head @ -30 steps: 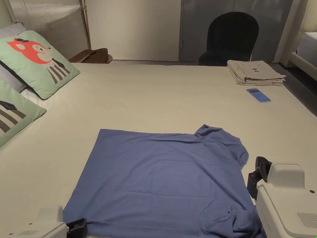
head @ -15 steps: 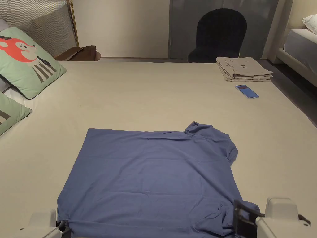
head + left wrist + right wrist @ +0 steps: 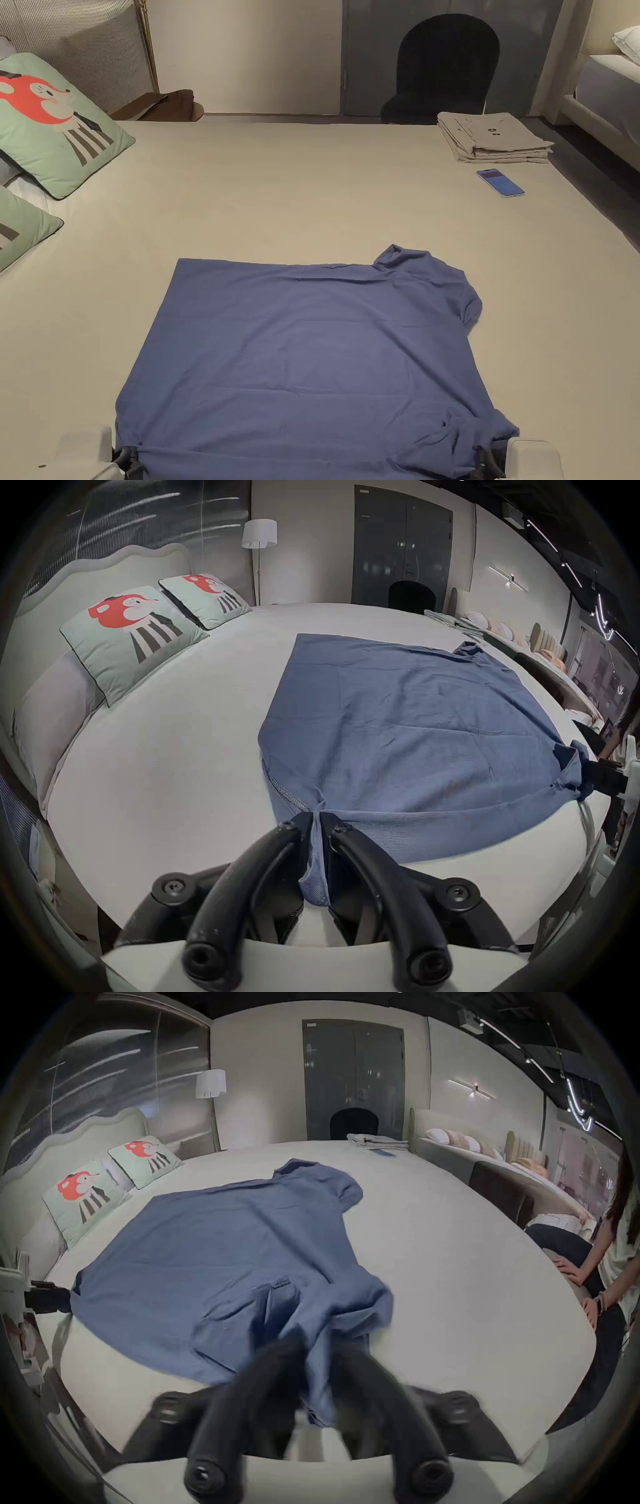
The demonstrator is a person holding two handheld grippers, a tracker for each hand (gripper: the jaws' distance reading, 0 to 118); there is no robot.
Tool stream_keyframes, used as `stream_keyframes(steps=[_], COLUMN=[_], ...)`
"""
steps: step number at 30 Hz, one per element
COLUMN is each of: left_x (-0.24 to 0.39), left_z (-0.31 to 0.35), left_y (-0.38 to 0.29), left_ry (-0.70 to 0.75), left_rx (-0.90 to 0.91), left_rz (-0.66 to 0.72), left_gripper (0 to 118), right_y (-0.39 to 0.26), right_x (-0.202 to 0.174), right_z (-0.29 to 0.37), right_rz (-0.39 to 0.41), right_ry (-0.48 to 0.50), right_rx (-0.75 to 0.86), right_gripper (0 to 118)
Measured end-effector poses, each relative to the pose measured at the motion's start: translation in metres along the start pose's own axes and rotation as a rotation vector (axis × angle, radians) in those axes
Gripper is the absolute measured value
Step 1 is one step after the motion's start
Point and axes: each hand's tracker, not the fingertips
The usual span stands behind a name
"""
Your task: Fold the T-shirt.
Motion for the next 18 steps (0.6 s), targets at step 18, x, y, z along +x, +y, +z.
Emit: stream_keyframes(steps=[18], left_x=[0.004], left_z=[-0.021], left_y=[0.100], left_ry=[-0.014], left_rx=[0.100], left_rz=[0.031], left_gripper=[3], right_y=[0.105], right_x=[0.016], right_z=[-0.018], right_rz=[-0.055], right_ry=[0.031], right_rx=[0.246], right_gripper=[6])
